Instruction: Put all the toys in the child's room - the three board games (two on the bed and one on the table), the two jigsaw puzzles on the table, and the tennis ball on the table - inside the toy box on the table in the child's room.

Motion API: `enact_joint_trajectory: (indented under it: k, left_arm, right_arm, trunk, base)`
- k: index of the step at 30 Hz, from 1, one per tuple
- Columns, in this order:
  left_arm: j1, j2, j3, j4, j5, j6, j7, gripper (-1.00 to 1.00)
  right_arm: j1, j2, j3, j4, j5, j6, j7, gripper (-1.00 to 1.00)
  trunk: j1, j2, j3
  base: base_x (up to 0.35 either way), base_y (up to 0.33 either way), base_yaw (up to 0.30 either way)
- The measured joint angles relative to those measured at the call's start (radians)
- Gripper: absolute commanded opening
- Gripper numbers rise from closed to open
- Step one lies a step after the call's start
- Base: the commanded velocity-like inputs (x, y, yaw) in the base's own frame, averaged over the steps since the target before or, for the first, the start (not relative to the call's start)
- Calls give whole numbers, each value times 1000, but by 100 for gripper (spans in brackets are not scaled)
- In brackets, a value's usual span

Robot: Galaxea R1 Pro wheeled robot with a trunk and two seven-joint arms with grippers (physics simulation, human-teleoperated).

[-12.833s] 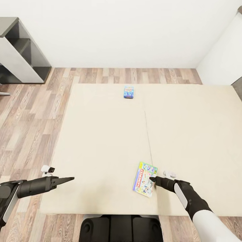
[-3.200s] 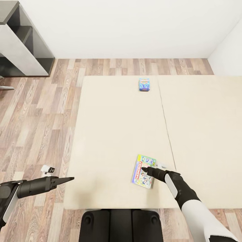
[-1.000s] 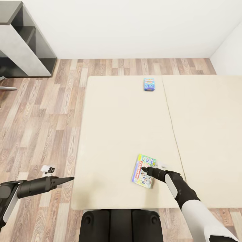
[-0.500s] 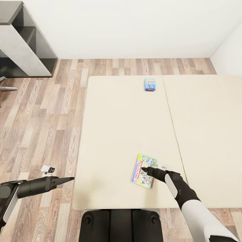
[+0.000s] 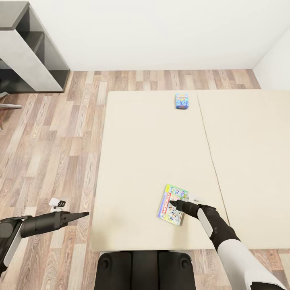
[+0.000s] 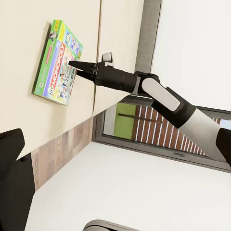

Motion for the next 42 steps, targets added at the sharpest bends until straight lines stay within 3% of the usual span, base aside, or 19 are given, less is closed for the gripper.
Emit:
enact_joint_trajectory:
  k: [42]
  left_arm:
    - [0,0,0,0,0,0,0,100]
  right_arm:
    - [0,0,0,0,0,0,0,100]
  trunk:
    - [0,0,0]
  base:
    - [0,39,0]
